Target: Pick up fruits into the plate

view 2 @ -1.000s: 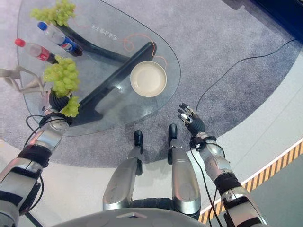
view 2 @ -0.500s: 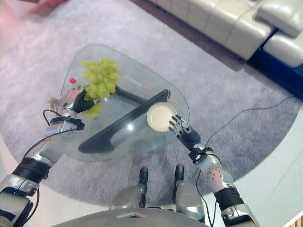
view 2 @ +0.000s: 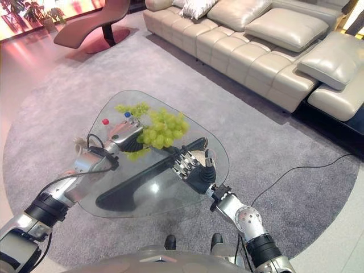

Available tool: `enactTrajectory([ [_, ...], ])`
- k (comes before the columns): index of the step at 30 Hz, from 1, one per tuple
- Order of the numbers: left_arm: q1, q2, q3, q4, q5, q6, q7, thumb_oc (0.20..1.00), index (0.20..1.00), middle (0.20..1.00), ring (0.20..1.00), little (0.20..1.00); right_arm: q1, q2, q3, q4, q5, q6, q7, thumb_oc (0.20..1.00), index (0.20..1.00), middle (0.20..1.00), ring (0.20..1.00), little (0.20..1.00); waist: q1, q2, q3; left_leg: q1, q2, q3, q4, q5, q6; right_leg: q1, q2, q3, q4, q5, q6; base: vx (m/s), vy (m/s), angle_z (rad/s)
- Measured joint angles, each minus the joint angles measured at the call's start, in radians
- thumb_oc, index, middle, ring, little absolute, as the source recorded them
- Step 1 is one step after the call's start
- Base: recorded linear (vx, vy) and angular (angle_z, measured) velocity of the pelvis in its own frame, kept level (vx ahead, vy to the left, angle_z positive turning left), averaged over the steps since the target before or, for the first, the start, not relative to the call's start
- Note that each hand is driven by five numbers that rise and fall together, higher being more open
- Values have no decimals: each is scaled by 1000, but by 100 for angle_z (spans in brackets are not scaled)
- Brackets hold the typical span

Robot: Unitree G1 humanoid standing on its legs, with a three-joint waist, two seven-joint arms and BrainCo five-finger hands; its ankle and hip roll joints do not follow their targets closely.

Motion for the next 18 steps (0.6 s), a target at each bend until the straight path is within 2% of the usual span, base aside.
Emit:
enactTrajectory([
  [8,-6,56,-36,-77,54,-40,-93,200,200,200,200,200,29,-44,41,-30,46,-27,-72,1000,1000,1000,1000,1000,1,1,-44,-1,1,10,0,-1,3,-7,0,12,3,0,0,-22,-26,-3],
  [18,-22,101,-74,-127,71,-72,-192,200,200,200,200,200,31,-83,101,-31,86,-89,-108,1000,1000,1000,1000,1000,2,1,-45,-1,0,23,1,-1,1,-17,1,23,0,1,0,-17,-18,-3],
])
